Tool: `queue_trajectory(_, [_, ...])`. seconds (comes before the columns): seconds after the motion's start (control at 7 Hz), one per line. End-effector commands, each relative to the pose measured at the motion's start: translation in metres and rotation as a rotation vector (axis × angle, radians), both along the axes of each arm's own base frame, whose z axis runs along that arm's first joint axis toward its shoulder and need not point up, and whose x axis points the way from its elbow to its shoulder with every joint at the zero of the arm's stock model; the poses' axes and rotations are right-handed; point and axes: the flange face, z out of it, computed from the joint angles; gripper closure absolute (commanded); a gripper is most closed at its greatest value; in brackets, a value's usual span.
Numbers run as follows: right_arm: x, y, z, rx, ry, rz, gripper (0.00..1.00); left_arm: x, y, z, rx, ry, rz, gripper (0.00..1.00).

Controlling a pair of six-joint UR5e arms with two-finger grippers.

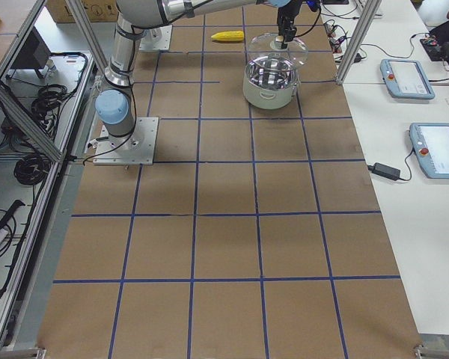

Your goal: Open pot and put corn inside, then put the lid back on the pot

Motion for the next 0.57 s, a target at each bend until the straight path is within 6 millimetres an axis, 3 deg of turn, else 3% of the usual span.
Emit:
queue_trajectory(0.0, [-0.083,0.006,0.034,0.012,0.003,-0.034,0.91,0.019,-0.027,-0.075,0.082,0.007,-0.034,0.00])
queue_trajectory(0.14, [-0.089,0.017,0.043,0.025,0.005,-0.046,0.91,0.052,-0.048,-0.122,0.061,0.017,-0.003,0.00])
queue_trajectory(0.29, [-0.090,0.027,0.045,0.061,0.000,-0.052,0.92,0.082,-0.052,-0.158,0.086,0.028,0.016,0.00])
queue_trajectory(0.43, [-0.088,0.032,0.047,0.066,-0.002,-0.060,0.93,0.100,-0.049,-0.201,0.124,0.037,-0.017,0.00])
